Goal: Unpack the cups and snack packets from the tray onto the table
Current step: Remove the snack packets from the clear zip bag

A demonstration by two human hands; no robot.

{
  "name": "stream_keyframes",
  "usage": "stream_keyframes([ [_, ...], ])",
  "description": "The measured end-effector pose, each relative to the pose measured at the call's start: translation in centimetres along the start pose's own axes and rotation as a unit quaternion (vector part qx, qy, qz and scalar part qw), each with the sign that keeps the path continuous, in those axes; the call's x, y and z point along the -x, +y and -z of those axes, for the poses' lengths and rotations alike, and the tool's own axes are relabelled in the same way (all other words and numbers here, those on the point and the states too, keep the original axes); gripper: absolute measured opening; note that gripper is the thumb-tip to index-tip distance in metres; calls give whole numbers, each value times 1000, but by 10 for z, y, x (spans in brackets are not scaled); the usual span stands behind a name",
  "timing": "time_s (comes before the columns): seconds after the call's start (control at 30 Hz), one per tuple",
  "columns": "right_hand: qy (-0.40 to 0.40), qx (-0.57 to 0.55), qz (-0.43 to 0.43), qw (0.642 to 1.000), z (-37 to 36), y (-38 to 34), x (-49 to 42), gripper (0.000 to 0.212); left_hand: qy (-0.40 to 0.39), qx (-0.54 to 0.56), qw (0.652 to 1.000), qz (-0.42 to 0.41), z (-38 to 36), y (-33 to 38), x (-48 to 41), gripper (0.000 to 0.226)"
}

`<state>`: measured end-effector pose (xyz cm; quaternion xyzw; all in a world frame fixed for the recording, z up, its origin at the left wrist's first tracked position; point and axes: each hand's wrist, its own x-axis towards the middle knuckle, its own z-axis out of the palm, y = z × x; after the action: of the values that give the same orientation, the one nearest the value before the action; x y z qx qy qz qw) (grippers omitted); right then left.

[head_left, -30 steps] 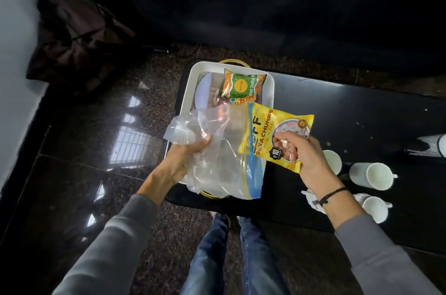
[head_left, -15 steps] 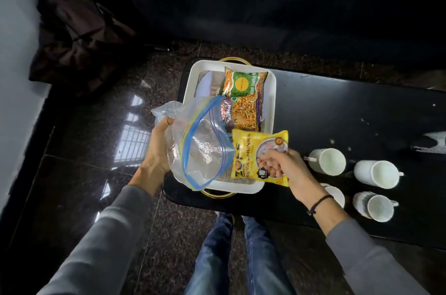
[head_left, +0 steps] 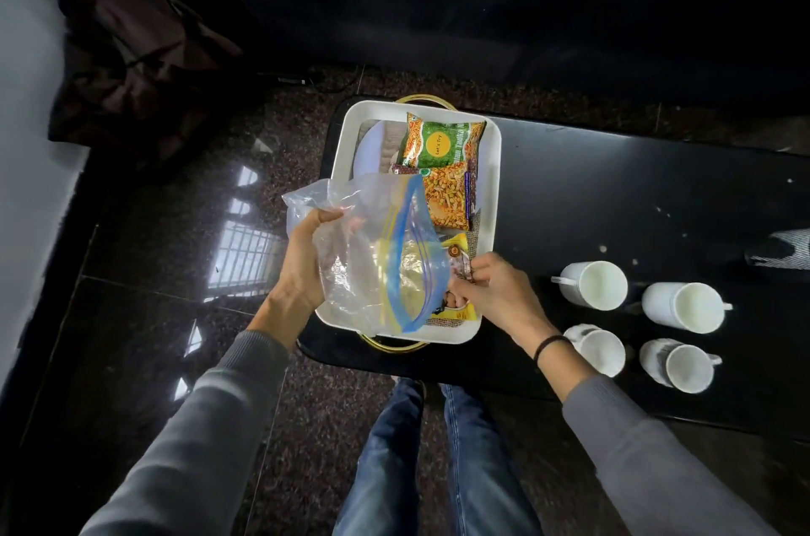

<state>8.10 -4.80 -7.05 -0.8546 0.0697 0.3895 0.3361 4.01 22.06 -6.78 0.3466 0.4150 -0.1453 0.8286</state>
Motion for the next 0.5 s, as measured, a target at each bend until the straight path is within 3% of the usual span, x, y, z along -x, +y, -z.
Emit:
stream_keyframes([
  [0.1,43,40,24,998,16,-2,12,36,24,-13,1000,3,-9,0,7,43],
  [0.17,51,-15,47,997,25,-8,23,35,39,-31,999,6,-17,0,15,36],
  [0.27,-18,-256,52,965,34,-31,48,57,72,-71,995,-7,-33,1,23,23],
  [0.33,-79,-348,61,932,36,-44,60,75,80,-87,993,-13,-46,3,28,13],
  [0.43,-115,-384,105,910,36,-55,72,74,114,-162,979,-39,-66,6,36,28],
  [0.5,-125,-351,156,915,38,-59,81,87,117,-210,969,-55,-80,10,44,22],
])
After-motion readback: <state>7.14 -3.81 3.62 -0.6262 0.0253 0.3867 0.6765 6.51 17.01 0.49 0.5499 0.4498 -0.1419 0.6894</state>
